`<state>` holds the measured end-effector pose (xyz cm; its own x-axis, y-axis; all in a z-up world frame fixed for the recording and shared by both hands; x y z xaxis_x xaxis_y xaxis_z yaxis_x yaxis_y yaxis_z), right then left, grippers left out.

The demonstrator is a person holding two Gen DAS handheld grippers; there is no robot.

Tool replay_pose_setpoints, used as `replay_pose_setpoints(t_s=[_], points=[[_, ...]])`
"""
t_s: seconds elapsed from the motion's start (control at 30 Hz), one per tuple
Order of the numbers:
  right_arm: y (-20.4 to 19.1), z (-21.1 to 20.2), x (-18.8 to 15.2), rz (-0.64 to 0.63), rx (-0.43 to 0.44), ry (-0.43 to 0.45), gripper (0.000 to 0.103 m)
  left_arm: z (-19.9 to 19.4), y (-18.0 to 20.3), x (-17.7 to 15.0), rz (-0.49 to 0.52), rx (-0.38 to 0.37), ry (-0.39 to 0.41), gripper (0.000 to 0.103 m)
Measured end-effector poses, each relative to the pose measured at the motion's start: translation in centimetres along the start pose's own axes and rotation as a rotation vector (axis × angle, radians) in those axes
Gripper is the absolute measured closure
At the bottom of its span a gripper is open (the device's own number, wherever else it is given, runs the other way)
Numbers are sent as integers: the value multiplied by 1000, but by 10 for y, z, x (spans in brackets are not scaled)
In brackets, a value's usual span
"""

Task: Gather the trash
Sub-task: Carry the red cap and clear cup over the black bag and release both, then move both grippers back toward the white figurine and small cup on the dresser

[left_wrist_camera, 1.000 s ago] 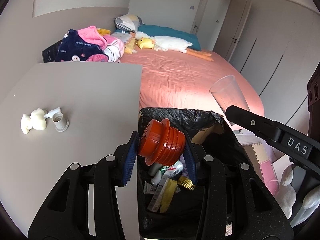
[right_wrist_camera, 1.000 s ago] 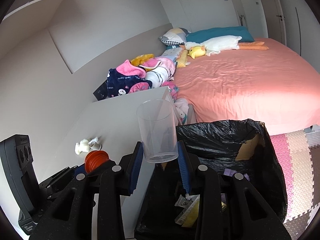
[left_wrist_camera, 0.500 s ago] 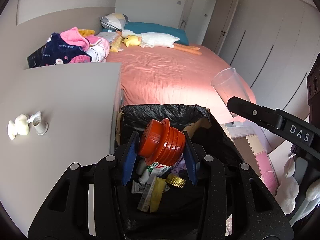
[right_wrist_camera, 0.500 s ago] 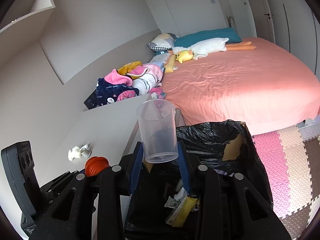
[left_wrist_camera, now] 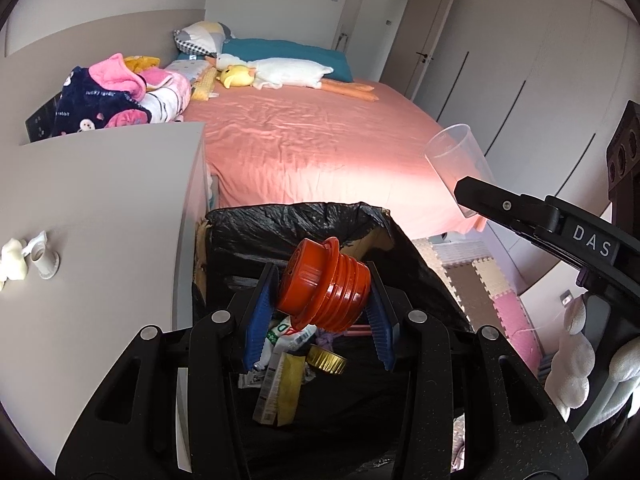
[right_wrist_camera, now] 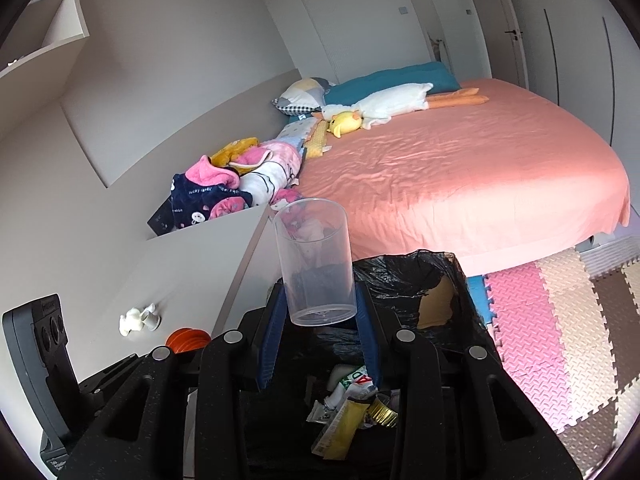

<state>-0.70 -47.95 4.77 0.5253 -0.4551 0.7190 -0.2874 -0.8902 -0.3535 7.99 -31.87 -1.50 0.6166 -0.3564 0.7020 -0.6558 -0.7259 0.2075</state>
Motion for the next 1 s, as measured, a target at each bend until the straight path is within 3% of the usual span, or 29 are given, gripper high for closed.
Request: replay_pose_setpoints(t_s=[0.1,0.17,0.23,0.27,0.33,0.37,0.57,1.0], points=[[4,-2,1,3,-13,11,67,3,3,-1,4,-21,-11,61],[7,-4,2,7,-24,20,66,4,5,-2,8,-51,-23,52],[11,-5,2,25,-37,31,61,3,4,-1,-12,-56,-28,9],[14,-6,3,38,-44,33,46,2,4,-1,-22,-44,-19,8],[18,-8,3,66,-78,52,27,-2,2,0,-33,-46,0,8],[21,-10,3,85,-99,64,24,-4,0,0,-42,-45,5,8],[26,-7,3,99,-87,56,24,-8,-12,2,-90,-24,20,8],[13,6,-1,73,-64,20,24,-13,-20,0,-73,29,44,8]])
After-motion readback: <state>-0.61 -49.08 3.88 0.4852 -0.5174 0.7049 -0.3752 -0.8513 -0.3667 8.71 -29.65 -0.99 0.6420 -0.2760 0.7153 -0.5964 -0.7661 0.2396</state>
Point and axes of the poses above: each gripper's, at about its wrist camera, not at the fingertips, and z roughly the way its jaws point, y to its right, x to its top, the point moved 2 cm from there along z, roughly the way its jaws point, and after that the axes turned 2 degrees about z, right-handed, at the moved point
